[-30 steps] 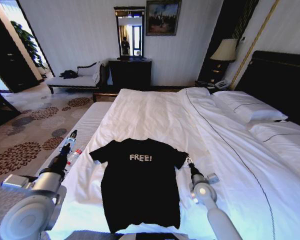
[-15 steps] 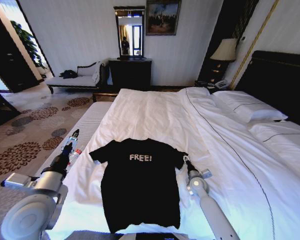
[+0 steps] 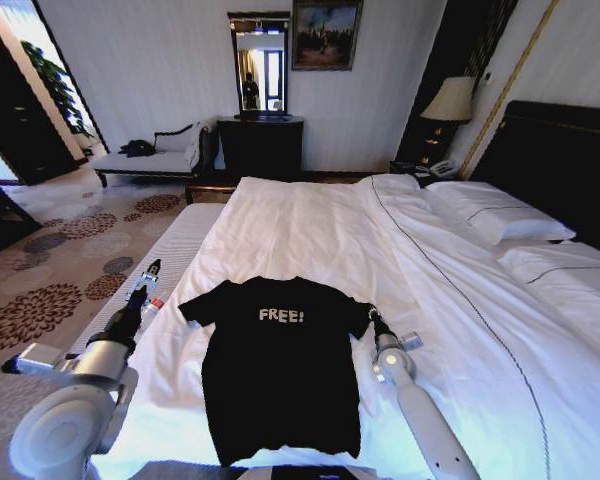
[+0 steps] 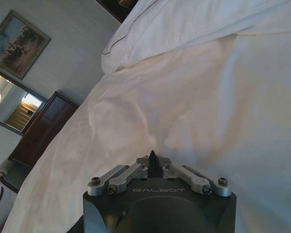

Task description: Fold the clothes on the bed.

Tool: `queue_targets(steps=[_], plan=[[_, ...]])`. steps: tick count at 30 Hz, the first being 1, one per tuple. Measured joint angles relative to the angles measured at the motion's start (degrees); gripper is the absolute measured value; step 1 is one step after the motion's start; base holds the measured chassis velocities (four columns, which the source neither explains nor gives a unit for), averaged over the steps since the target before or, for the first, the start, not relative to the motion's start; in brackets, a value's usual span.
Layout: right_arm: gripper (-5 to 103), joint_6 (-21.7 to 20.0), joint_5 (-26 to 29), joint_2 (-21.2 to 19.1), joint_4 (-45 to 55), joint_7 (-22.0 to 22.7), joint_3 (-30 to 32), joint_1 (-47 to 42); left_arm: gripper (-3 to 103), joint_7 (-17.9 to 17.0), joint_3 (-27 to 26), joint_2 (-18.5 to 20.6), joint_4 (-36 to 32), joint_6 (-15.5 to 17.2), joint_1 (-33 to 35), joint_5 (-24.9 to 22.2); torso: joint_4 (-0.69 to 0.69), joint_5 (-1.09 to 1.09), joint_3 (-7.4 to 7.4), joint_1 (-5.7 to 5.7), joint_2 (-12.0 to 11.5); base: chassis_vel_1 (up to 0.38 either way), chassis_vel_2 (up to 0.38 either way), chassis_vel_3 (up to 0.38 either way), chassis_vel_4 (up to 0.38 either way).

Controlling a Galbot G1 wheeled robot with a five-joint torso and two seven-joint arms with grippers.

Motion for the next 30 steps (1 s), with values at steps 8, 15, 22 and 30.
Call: queue_targets(steps=[8, 15, 22, 30], plan=[[0, 0.38, 0.05, -0.32, 2.22, -0.15, 0.07, -0.73, 100, 0.02, 0.12, -0.39, -0.13, -0.10, 0.31, 0.31, -0.01, 0.00, 0.00, 0.00, 0.00, 0.000, 0.000, 0.000, 0.000], [0, 0.21, 0.89, -0.79, 5.69, -0.23, -2.15, -0.48, 100, 0.02, 0.06, -0.45, -0.42, -0.14, 0.56, 0.42, -0.01, -0.01, 0.00, 0.00, 0.00, 0.000, 0.000, 0.000, 0.000], [0, -0.69, 1.78, -0.43, 6.89, -0.64, -8.13, 2.99, 100, 0.04, 0.58, -0.76, -0.42, -0.14, 0.73, 1.05, 0.00, -0.01, 0.00, 0.00, 0.00, 0.000, 0.000, 0.000, 0.000], [0, -1.04, 1.31, 1.94, 2.70, -0.65, -14.65, 7.60, 100, 0.05, 0.07, -0.23, 0.17, -0.15, 0.90, 1.15, 0.00, -0.01, 0.00, 0.00, 0.00, 0.000, 0.000, 0.000, 0.000]])
